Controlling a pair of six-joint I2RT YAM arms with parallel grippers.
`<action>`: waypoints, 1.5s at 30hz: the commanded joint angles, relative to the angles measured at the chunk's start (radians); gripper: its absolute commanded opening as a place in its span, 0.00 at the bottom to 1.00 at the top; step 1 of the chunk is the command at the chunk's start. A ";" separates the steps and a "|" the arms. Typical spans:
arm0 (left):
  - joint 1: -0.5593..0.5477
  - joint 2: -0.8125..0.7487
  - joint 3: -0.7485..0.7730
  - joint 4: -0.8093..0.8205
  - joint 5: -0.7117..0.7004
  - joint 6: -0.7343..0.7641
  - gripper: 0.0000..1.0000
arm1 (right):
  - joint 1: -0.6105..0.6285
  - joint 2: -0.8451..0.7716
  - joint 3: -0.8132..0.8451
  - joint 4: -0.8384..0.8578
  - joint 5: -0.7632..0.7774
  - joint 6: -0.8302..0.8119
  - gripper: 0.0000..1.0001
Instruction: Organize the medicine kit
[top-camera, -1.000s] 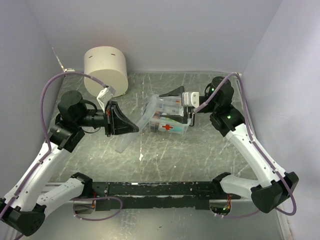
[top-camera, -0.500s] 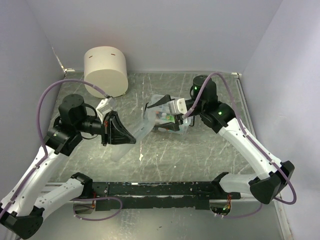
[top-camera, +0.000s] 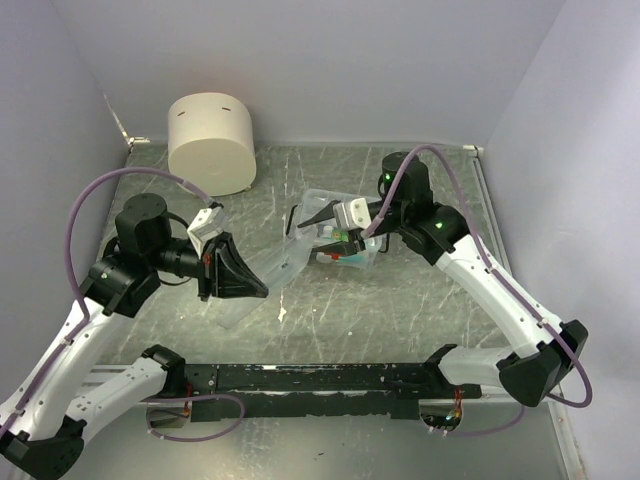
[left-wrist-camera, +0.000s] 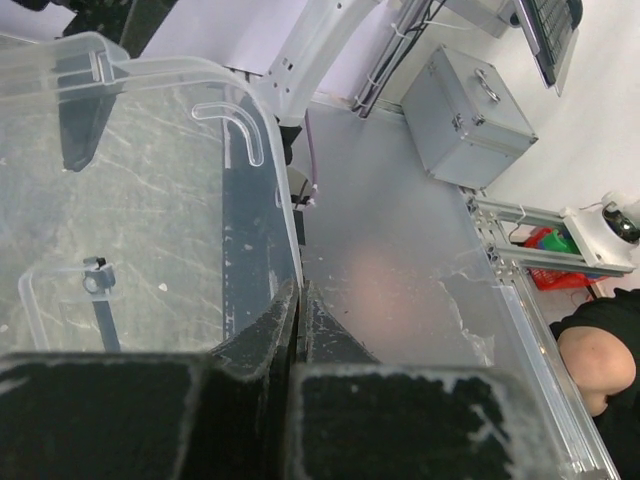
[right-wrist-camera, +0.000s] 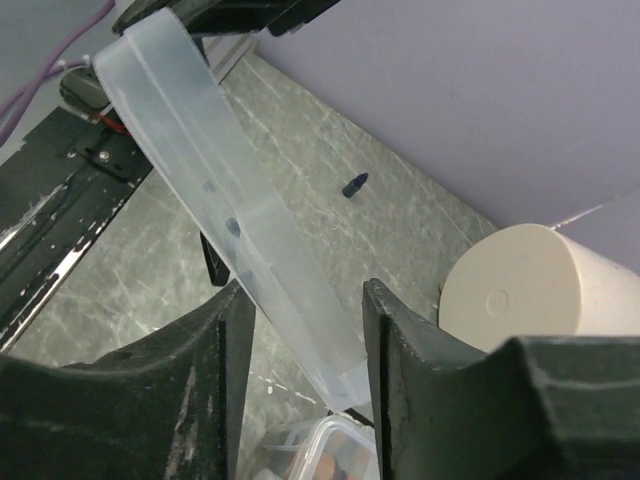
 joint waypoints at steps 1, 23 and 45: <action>-0.008 -0.007 0.034 -0.013 0.031 0.054 0.07 | 0.005 0.019 0.046 -0.122 -0.061 -0.080 0.38; -0.013 0.018 0.098 -0.091 -0.056 0.100 0.23 | 0.030 0.050 0.070 -0.179 -0.117 -0.050 0.18; -0.013 -0.048 0.207 -0.016 -0.772 0.055 0.90 | 0.030 -0.110 -0.200 0.280 0.105 0.509 0.00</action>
